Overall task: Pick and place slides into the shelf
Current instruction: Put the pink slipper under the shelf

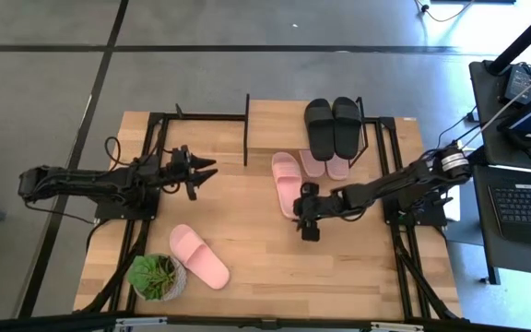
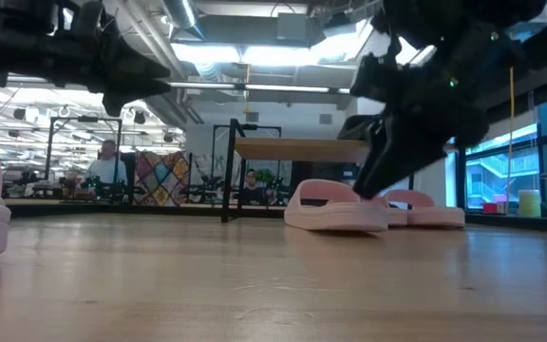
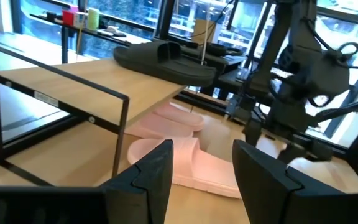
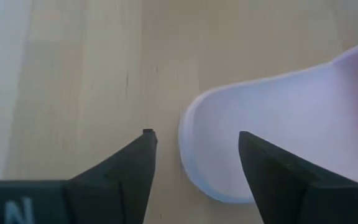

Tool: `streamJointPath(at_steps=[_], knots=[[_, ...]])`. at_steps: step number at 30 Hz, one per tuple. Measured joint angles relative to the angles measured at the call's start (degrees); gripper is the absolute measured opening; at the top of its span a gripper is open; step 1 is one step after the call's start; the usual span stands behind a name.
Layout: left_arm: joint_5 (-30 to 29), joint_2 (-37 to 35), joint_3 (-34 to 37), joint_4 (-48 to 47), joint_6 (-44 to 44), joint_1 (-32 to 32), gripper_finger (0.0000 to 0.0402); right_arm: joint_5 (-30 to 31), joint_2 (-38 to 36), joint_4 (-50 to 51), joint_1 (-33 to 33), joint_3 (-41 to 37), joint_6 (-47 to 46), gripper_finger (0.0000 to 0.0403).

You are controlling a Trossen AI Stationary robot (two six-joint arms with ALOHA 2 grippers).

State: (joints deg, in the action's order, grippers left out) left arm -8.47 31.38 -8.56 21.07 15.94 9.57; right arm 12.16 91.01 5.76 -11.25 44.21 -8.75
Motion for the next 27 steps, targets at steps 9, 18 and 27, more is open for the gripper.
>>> streamJointPath(at_steps=[9,18,27], knots=[[0.00,0.00,0.04,-1.62,-0.02,0.60,0.0157,0.22,3.03,-0.13,0.02,0.04,-0.07,0.0210],[0.00,0.00,0.04,-2.67,-0.02,0.60,0.0157,3.02,3.03,-0.09,0.04,0.04,0.48,0.0188],[0.00,0.00,0.04,-2.66,-0.02,0.60,0.0157,2.99,3.03,0.00,0.15,0.04,1.58,0.0177]])
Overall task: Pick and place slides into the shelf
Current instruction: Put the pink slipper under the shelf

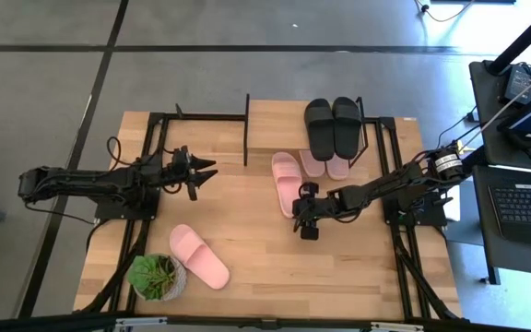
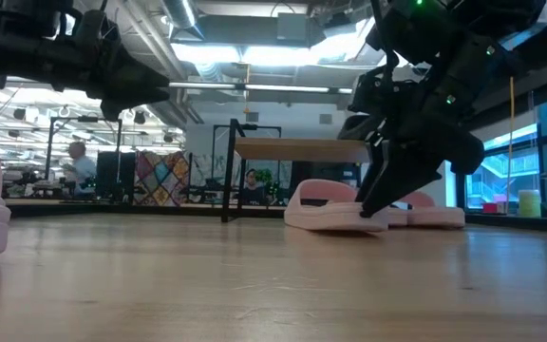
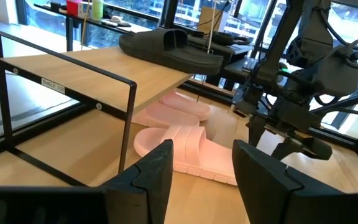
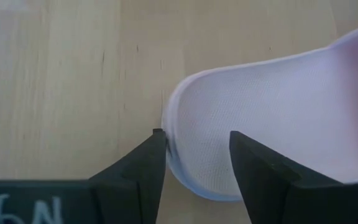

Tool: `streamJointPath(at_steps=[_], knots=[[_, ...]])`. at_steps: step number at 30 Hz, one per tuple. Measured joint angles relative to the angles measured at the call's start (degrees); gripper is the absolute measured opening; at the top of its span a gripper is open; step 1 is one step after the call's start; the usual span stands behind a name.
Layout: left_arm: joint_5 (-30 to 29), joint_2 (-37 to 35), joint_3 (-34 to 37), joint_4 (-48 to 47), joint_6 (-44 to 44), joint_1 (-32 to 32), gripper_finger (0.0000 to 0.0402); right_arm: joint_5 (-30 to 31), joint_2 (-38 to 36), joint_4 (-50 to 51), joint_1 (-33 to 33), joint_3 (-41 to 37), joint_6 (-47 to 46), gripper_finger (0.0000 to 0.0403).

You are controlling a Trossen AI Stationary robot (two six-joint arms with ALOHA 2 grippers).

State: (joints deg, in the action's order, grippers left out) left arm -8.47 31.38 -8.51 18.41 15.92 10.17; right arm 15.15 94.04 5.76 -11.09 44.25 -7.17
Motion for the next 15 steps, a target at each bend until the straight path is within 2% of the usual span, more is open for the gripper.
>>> streamJointPath(at_steps=[15], knots=[[0.00,0.00,0.00,0.04,0.00,0.00,0.0157,-0.36,0.07,0.08,0.02,0.00,-0.15,0.0177]])
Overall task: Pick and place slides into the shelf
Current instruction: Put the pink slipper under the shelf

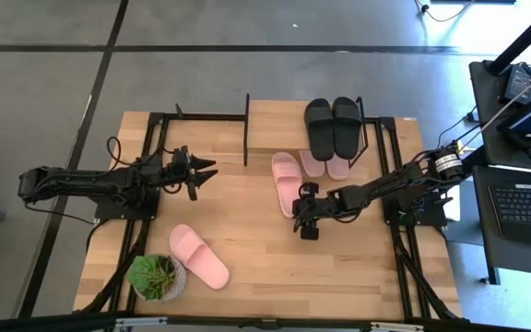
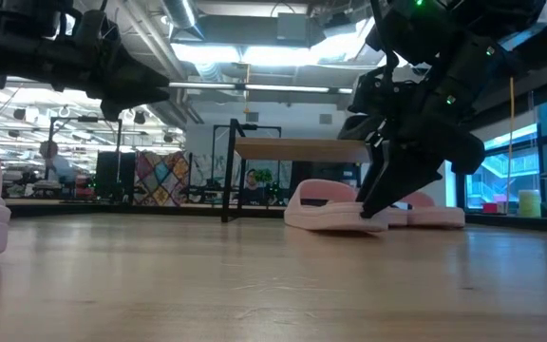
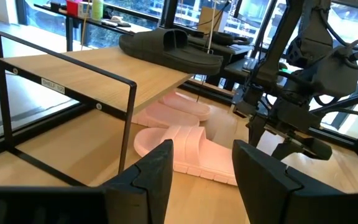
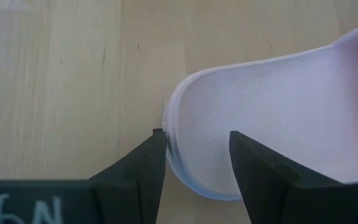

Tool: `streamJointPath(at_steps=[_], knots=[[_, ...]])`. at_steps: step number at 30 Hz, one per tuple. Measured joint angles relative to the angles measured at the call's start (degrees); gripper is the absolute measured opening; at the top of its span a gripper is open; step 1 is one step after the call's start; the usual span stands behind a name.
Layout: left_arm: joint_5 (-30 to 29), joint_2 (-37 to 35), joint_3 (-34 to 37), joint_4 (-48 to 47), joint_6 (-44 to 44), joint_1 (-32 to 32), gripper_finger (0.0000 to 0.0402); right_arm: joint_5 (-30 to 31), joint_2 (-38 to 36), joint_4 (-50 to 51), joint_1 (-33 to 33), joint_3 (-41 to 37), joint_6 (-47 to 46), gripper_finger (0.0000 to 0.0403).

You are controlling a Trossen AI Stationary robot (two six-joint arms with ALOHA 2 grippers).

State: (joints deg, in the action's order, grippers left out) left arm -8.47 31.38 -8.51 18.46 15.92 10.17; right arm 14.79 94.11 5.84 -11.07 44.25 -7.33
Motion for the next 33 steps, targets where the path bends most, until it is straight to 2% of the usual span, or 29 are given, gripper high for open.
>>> streamJointPath(at_steps=[24,33], knots=[[-0.01,0.04,0.00,0.00,0.00,0.00,0.0157,-1.19,1.88,-0.34,0.36,0.00,0.91,0.0177],[-0.01,0.13,0.00,-0.02,0.00,-0.02,0.0157,-0.72,3.32,-2.05,0.37,0.07,-2.67,0.0177]])
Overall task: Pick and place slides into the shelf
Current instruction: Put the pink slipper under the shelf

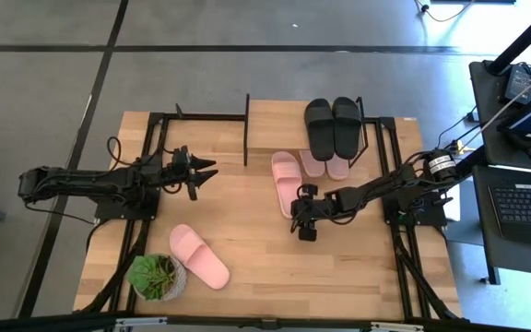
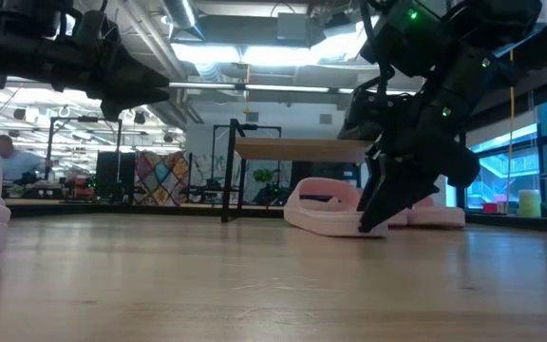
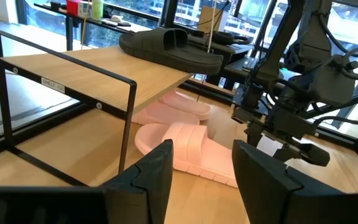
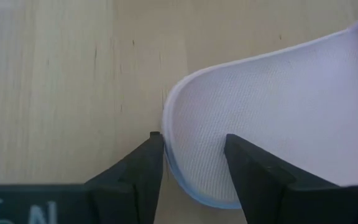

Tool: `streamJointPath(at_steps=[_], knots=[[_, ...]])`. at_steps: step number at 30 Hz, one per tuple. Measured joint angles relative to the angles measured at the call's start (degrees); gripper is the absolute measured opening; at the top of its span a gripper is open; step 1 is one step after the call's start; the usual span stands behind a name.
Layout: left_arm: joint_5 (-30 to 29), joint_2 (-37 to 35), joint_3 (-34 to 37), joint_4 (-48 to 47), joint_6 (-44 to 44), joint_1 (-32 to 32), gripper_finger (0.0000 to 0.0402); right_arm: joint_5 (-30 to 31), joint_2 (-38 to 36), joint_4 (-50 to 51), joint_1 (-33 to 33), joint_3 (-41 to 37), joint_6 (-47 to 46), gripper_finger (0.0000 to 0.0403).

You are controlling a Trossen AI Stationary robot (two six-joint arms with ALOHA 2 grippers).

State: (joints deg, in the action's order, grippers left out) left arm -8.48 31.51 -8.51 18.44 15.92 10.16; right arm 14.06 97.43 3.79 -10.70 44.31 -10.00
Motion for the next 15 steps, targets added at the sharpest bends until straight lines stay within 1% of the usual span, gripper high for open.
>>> streamJointPath(at_steps=[2,5,15], knots=[[0.01,-0.02,0.00,0.02,0.00,-0.01,0.0157,0.04,0.02,0.00,-0.02,0.00,0.00,0.0173],[-0.01,0.00,0.00,0.02,0.00,-0.01,0.0157,0.02,0.02,-0.06,-0.02,0.00,-0.14,0.0152],[-0.01,0.00,0.00,-0.01,-0.01,-0.01,0.0157,-0.05,0.07,-0.71,-0.04,0.00,-0.20,0.0024]])
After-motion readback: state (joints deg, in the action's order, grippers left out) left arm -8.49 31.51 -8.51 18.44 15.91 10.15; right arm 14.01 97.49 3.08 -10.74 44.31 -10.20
